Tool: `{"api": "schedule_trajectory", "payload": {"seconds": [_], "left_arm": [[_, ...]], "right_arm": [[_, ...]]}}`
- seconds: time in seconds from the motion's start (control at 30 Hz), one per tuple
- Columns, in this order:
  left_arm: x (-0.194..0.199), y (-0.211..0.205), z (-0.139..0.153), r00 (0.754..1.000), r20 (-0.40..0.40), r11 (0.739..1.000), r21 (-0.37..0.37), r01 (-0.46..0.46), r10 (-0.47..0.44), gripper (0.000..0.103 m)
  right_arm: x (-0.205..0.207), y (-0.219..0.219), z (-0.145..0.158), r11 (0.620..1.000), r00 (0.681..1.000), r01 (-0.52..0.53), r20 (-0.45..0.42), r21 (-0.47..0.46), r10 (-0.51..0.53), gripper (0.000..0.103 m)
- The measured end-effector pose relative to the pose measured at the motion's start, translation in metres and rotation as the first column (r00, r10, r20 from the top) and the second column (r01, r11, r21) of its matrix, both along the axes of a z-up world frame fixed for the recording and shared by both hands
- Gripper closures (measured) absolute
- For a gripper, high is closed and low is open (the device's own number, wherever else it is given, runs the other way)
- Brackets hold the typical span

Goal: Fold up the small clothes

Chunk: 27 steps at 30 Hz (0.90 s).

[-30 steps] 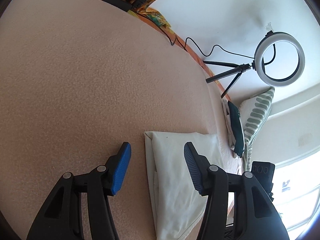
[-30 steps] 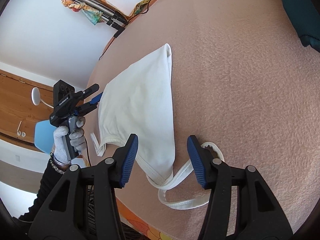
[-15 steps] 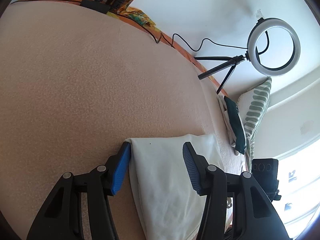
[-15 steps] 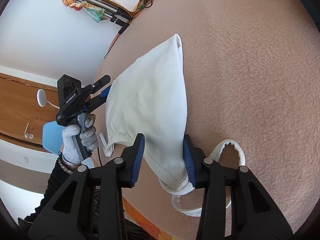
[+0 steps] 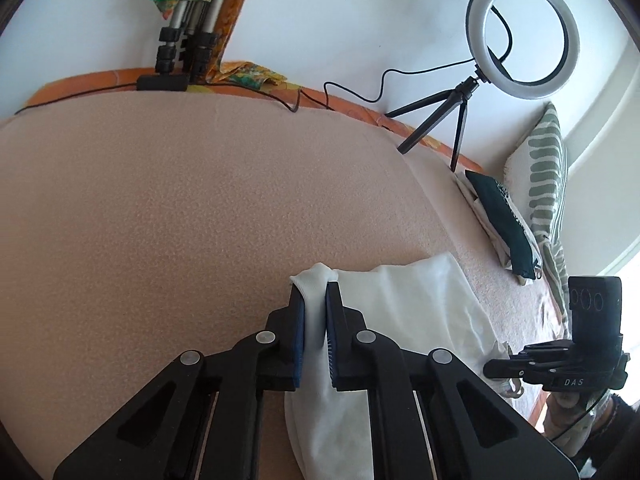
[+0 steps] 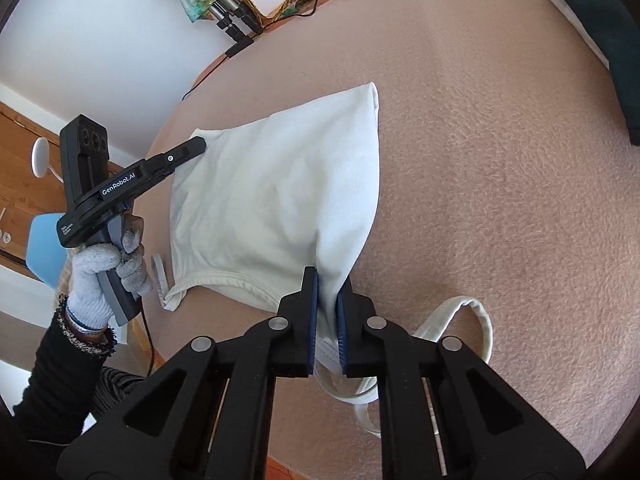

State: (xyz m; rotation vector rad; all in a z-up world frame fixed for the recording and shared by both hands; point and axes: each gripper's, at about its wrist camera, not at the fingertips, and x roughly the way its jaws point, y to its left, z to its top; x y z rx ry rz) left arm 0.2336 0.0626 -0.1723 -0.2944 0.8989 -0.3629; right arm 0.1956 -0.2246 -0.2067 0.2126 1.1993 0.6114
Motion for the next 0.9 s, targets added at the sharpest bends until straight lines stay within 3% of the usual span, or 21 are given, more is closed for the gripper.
{"api": "schedule_trajectory", "payload": {"seconds": [0.13,0.3,0.63,0.9], "left_arm": [[-0.013,-0.013,0.017,0.996,0.086,0.996,0.093,0.014,-0.022,0.096],[-0.030,-0.028,0.040,0.985,0.167,0.988,0.155,0.016,-0.043,0.096],[-0.056,-0.059,0.095,0.945,0.308,0.979,0.200,0.048,-0.109,0.096],[-0.057,-0.095,0.121,0.918,0.359,0.976,0.188,0.105,-0.168,0.096]], "right_arm": [[-0.009,0.015,0.014,0.995,0.996,-0.011,0.092,-0.099,0.020,0.095],[-0.022,0.028,0.031,0.984,0.981,-0.020,0.188,-0.176,0.054,0.096],[-0.041,0.017,0.066,0.978,0.951,0.009,0.303,-0.210,0.056,0.096],[-0.055,-0.019,0.093,0.969,0.923,0.070,0.383,-0.236,0.026,0.096]]}}
